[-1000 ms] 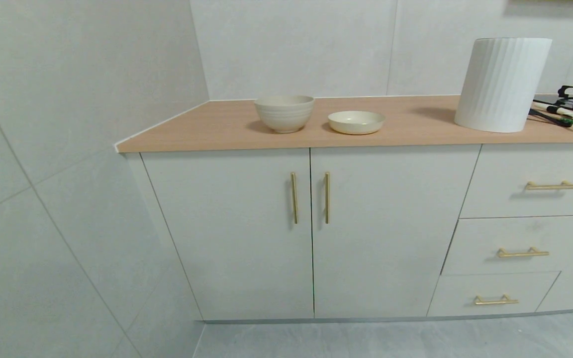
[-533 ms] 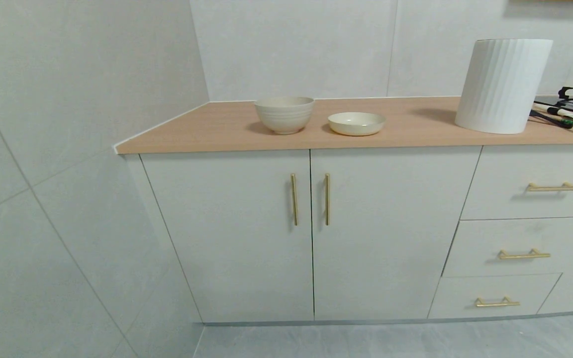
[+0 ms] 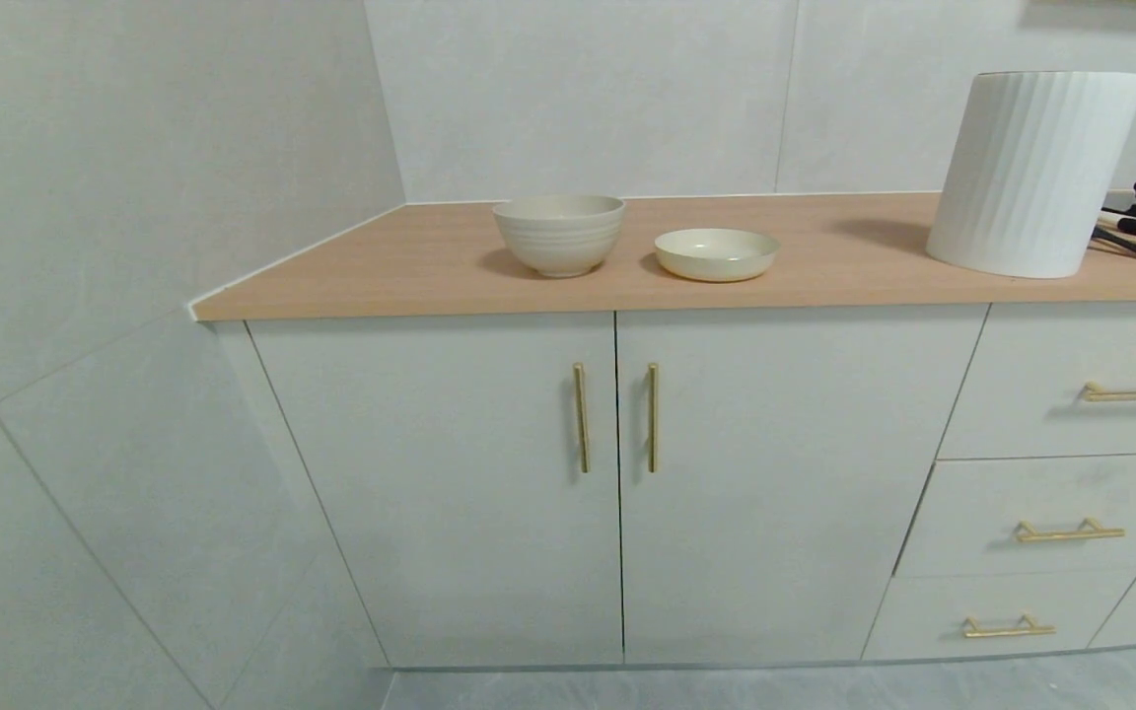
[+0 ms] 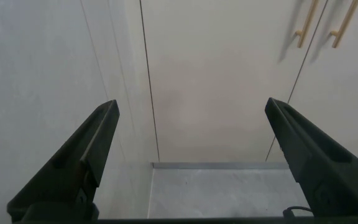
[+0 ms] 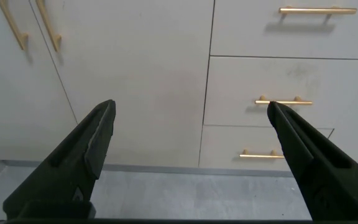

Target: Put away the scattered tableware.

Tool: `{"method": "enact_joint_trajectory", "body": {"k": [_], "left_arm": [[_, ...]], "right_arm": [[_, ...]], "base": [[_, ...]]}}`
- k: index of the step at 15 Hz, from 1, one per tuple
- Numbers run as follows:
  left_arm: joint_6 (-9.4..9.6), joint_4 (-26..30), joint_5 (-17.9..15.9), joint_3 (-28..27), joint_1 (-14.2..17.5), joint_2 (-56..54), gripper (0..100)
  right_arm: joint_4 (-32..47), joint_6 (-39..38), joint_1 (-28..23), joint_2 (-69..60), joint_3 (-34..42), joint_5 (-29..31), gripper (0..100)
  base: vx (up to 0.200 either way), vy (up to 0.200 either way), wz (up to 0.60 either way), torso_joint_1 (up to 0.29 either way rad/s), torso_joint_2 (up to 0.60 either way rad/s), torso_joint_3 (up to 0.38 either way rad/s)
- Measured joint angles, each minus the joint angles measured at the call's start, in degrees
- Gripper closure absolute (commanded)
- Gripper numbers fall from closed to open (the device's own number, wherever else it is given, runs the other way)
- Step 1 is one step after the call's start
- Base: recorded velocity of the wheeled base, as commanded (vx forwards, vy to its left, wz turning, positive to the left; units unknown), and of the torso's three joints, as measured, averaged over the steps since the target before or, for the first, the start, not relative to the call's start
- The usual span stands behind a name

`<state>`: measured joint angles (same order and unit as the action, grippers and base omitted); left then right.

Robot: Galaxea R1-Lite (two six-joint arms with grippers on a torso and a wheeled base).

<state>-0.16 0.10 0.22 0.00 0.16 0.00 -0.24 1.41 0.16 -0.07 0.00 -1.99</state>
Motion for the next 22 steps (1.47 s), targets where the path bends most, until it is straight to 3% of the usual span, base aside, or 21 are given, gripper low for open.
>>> {"method": "enact_joint_trajectory", "body": {"k": [7,10,12,17,22], "left_arm": [[-0.06,0.0,0.02,0.0,0.0,0.0,0],[0.13,0.0,0.1,0.0,0.02,0.0,0],[0.09,0.0,0.1,0.0,0.0,0.0,0],[0.09,0.0,0.11,0.0,0.0,0.0,0],[0.09,0.0,0.1,0.0,0.0,0.0,0]], "right_arm": [[0.15,-0.84,0.17,0.45,-3.17,-0.52,0],[1.5,-2.39,2.05,4.64,-9.95,-9.4,0],[1.57,-2.89,2.89,9.61,-11.48,-11.4,0],[0.09,-3.68,7.06,31.51,-19.42,-16.21,0],[-3.01,-4.06,18.03,63.0,-38.36,-17.49,0]], "base": [[0.0,0.0,0.0,0.0,0.0,0.0],[0.0,0.0,0.0,0.0,0.0,0.0],[0.0,0.0,0.0,0.0,0.0,0.0],[0.0,0.0,0.0,0.0,0.0,0.0],[0.0,0.0,0.0,0.0,0.0,0.0]]}}
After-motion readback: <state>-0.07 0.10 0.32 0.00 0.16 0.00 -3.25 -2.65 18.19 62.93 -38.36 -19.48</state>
